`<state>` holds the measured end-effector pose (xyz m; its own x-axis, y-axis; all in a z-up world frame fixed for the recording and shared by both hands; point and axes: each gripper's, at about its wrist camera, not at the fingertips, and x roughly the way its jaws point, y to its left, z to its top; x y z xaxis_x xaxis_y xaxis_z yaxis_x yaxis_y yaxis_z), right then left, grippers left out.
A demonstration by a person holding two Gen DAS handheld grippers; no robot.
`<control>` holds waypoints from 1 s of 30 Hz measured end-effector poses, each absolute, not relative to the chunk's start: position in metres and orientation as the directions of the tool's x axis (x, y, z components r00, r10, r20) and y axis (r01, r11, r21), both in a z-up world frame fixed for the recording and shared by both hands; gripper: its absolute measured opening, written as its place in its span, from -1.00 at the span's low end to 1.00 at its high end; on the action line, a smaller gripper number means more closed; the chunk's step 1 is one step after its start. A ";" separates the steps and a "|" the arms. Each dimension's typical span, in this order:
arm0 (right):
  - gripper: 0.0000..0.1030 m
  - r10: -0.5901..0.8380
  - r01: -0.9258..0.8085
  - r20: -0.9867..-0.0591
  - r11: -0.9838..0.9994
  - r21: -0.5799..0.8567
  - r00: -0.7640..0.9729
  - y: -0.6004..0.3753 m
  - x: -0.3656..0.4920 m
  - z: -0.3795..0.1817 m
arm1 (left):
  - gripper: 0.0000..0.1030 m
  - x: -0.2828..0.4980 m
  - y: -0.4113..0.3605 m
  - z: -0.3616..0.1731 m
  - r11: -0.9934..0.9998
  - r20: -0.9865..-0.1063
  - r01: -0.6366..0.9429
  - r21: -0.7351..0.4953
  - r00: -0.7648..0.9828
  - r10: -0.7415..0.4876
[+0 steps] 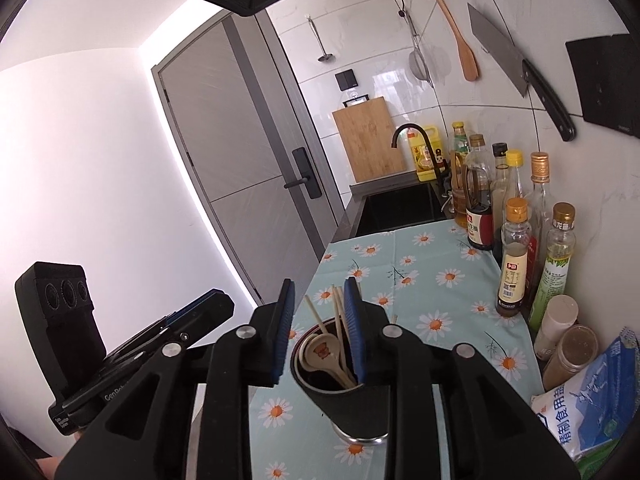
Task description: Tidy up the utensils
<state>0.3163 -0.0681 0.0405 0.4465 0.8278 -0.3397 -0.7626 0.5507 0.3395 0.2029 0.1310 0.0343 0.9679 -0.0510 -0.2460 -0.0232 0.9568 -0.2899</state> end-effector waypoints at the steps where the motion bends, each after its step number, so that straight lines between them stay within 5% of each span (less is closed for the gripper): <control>1: -0.39 0.828 -0.766 -0.339 0.549 0.334 0.446 -0.071 0.312 0.042 | -0.42 0.195 0.128 0.037 0.957 -0.245 -0.029 -0.287 0.969 -0.044; 9: -0.05 0.832 -0.786 -0.340 0.538 0.304 0.438 -0.110 0.278 0.047 | -0.26 0.148 0.101 0.040 0.963 -0.275 -0.088 -0.255 0.961 0.014; 11: 0.04 0.828 -0.791 -0.343 0.541 0.285 0.443 -0.121 0.270 0.046 | -0.01 0.140 0.094 0.038 0.963 -0.295 -0.114 -0.243 0.955 0.038; 16: 0.50 0.803 -0.778 -0.375 0.571 0.262 0.463 -0.144 0.260 0.039 | 0.09 0.120 0.067 0.033 0.966 -0.349 -0.154 -0.207 0.934 0.074; 20: 0.69 0.782 -0.769 -0.414 0.589 0.246 0.466 -0.161 0.251 0.025 | 0.49 0.107 0.048 0.026 0.964 -0.387 -0.202 -0.173 0.914 0.122; 30: 0.90 0.769 -0.774 -0.474 0.583 0.247 0.428 -0.191 0.226 -0.001 | 0.87 0.078 0.008 0.006 0.935 -0.463 -0.320 -0.149 0.859 0.220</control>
